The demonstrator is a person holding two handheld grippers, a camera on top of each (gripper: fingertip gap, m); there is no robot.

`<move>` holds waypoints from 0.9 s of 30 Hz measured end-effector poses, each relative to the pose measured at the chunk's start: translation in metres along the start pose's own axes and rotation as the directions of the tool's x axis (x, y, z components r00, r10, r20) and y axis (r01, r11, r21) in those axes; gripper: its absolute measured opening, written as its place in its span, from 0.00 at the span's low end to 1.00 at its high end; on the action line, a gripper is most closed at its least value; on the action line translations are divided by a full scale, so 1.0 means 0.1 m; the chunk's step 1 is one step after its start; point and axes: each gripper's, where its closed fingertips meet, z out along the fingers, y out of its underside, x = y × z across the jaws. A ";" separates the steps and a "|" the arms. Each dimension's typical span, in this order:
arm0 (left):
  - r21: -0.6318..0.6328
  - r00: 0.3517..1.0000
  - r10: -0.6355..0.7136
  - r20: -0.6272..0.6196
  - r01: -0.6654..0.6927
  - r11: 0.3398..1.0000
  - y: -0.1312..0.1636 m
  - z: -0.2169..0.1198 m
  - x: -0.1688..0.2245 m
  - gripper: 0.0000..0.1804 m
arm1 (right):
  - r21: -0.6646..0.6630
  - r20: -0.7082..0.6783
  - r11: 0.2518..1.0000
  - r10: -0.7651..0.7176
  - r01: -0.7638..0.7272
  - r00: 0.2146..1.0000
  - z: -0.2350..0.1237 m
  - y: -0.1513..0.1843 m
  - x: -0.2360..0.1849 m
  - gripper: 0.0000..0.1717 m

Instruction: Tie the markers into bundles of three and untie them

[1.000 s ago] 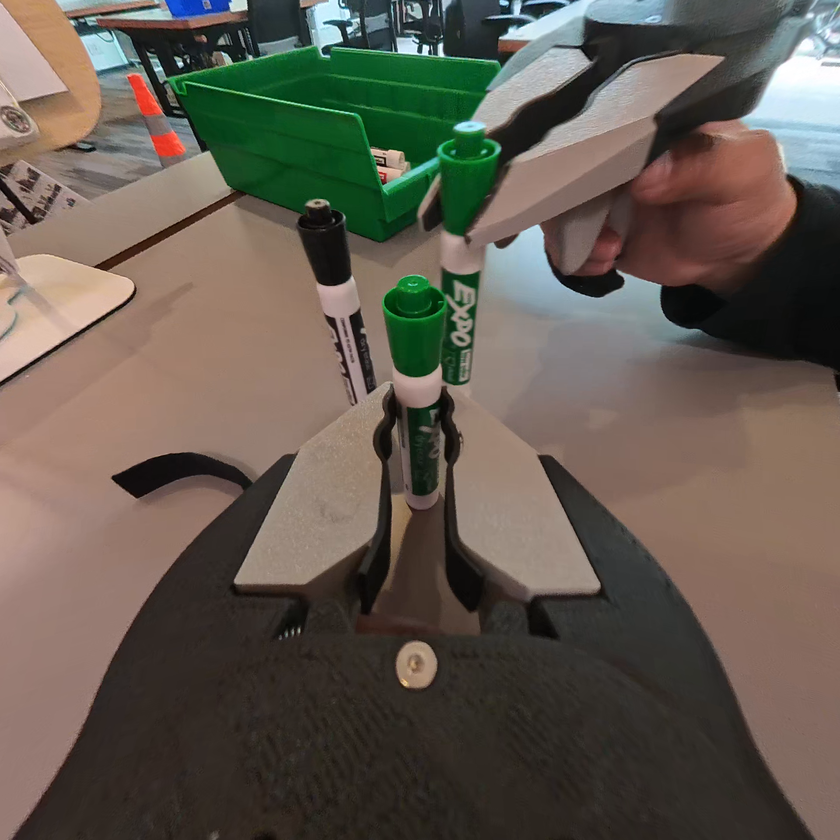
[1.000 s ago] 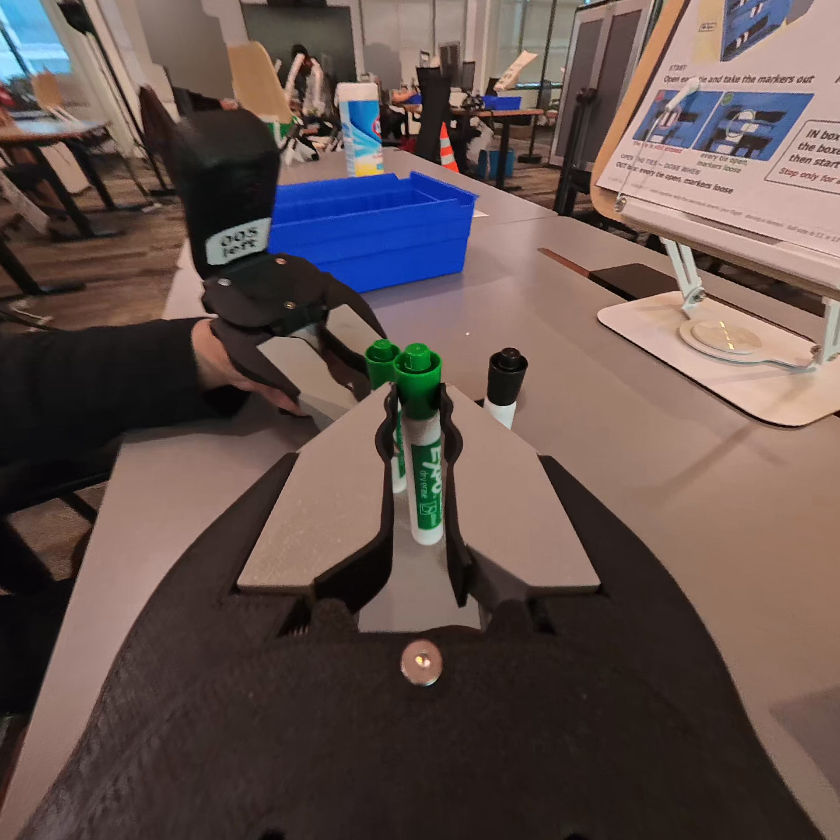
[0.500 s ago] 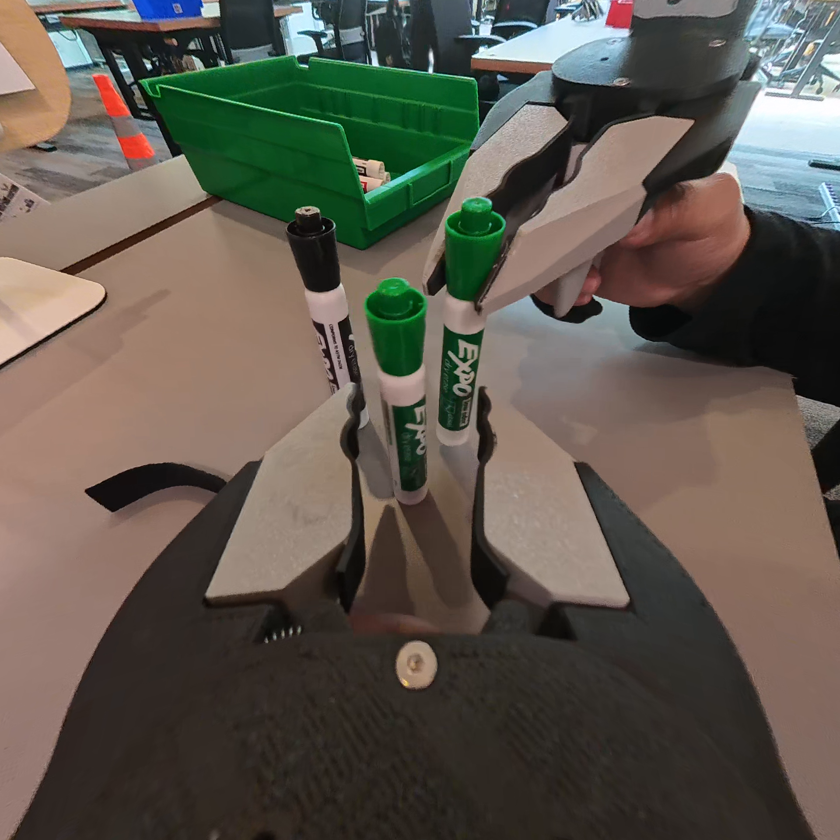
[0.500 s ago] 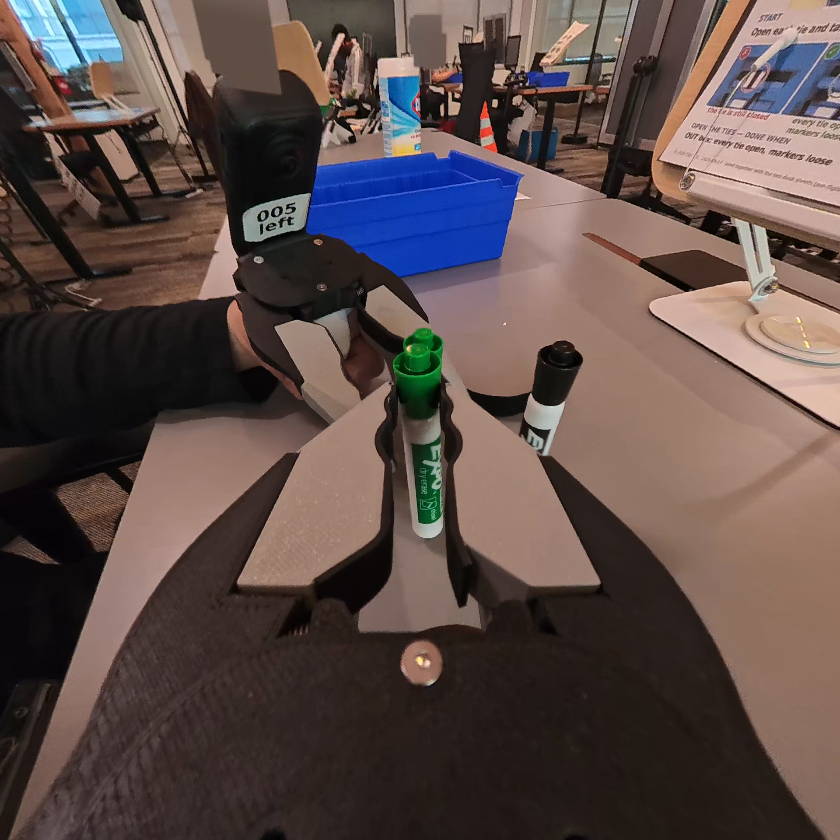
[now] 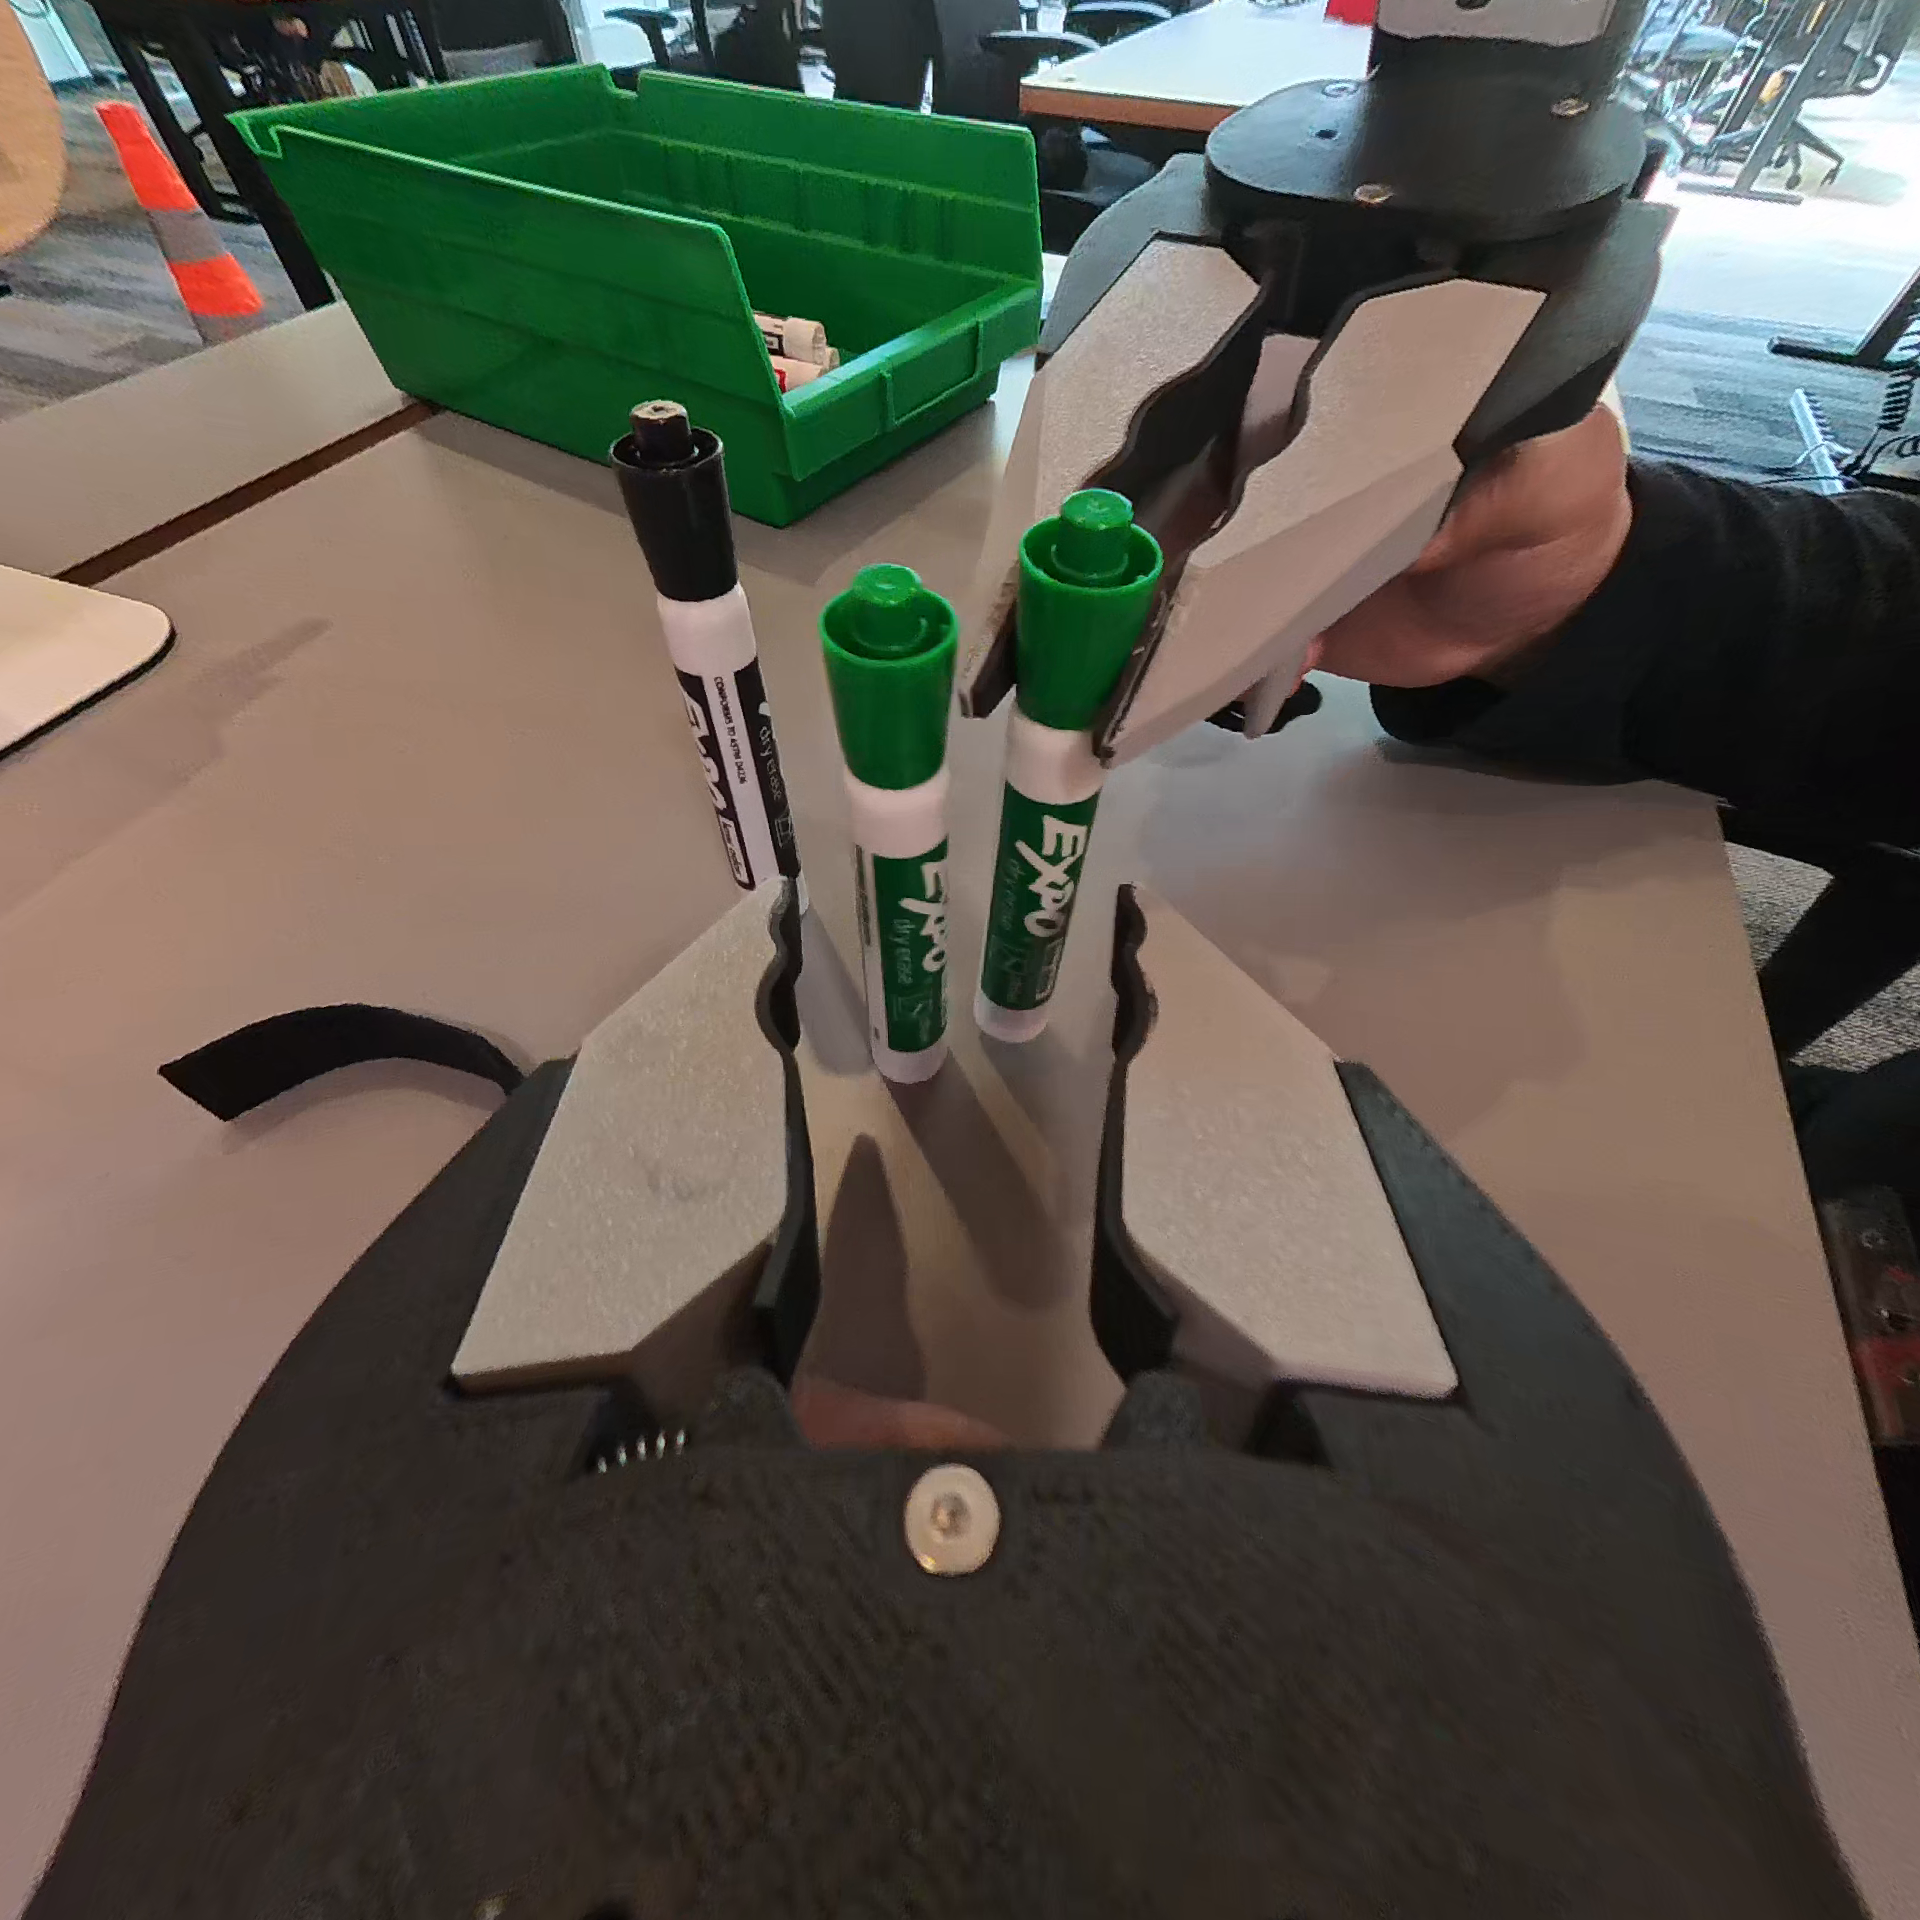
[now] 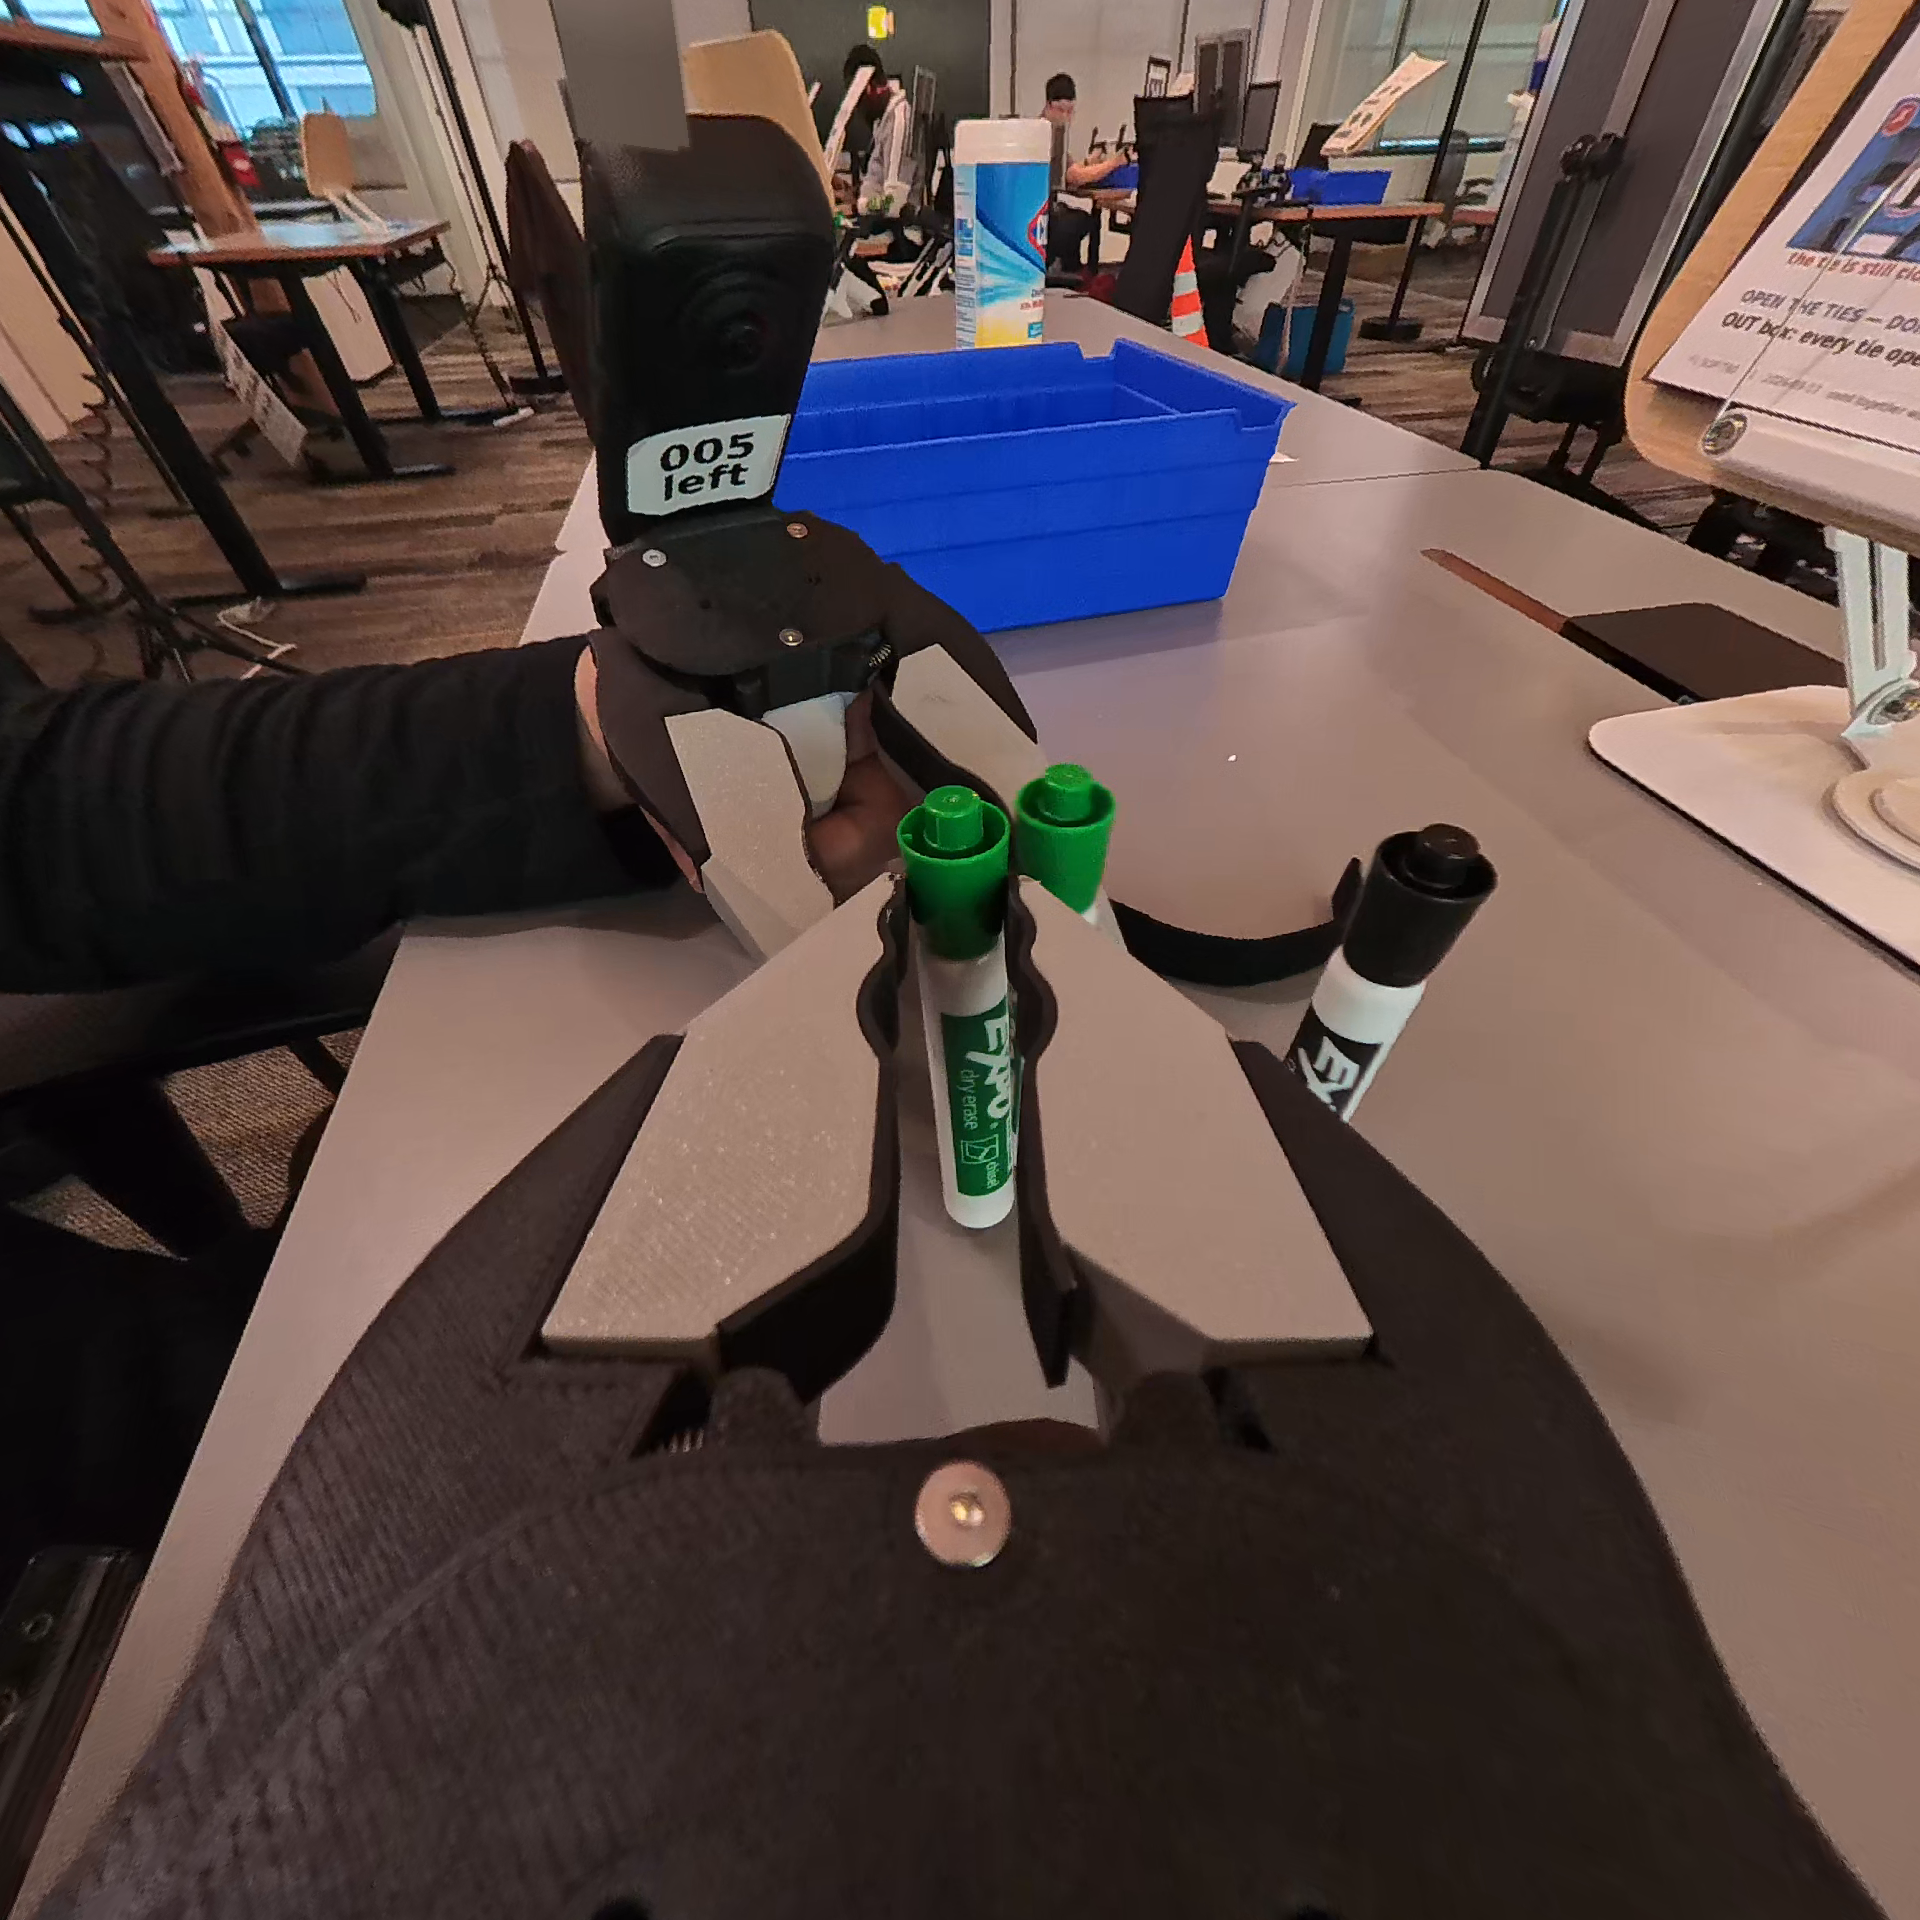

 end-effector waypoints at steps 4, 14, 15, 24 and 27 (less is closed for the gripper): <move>-0.010 1.000 0.009 -0.001 -0.009 1.000 0.02 -0.01 0.01 0.33 | -0.027 0.007 1.000 -0.016 0.017 1.000 0.04 0.06 -0.03 0.08; -0.013 1.000 0.003 0.000 -0.003 1.000 0.03 -0.02 0.01 0.33 | 0.015 0.007 1.000 -0.021 0.021 1.000 0.08 0.01 -0.06 0.08; -0.014 1.000 0.004 0.000 -0.004 1.000 0.03 -0.02 0.01 0.33 | 0.018 -0.001 0.999 -0.027 0.027 1.000 0.08 0.01 -0.05 0.08; -0.019 1.000 0.009 0.001 -0.009 1.000 0.03 -0.01 0.02 0.33 | 0.015 -0.011 0.999 -0.028 0.028 1.000 0.14 0.04 -0.05 0.08; -0.021 1.000 0.010 0.001 -0.010 1.000 0.04 -0.01 0.02 0.33 | 0.020 -0.020 0.999 -0.032 0.032 0.999 0.13 0.03 -0.04 0.08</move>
